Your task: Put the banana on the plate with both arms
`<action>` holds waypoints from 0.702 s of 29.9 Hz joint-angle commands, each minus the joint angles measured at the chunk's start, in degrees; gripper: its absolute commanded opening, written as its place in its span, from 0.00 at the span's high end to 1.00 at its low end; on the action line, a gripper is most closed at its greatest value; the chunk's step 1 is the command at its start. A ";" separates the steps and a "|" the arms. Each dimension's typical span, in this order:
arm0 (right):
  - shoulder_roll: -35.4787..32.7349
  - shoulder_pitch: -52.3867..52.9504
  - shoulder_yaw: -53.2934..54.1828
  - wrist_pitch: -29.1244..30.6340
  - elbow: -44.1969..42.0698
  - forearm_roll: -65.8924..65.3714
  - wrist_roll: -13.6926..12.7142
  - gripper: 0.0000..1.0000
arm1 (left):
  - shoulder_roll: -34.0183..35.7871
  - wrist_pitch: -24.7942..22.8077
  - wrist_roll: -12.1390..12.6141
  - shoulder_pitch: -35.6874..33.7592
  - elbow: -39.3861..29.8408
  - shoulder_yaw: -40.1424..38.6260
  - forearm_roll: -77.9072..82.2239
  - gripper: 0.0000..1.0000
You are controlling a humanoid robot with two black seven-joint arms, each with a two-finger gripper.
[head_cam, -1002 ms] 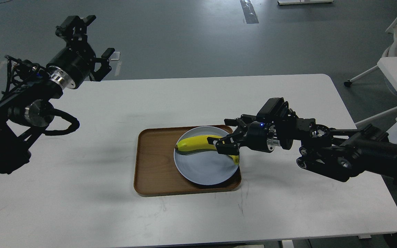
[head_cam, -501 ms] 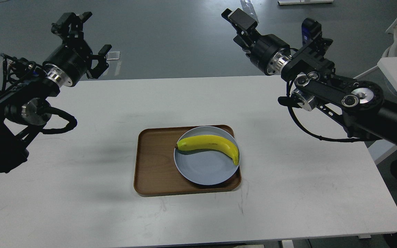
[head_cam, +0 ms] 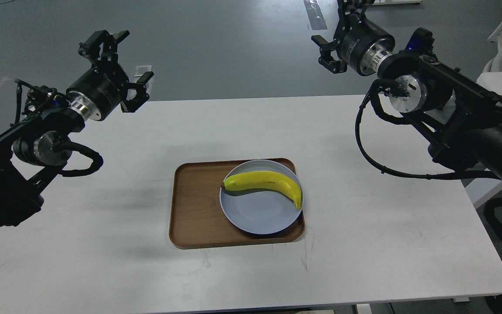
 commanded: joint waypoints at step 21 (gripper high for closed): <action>2.80 -2.52 -0.50 0.42 0.51 -0.06 0.04 0.00 | -1.46 0.10 0.06 2.66 -0.01 -3.01 0.00 0.02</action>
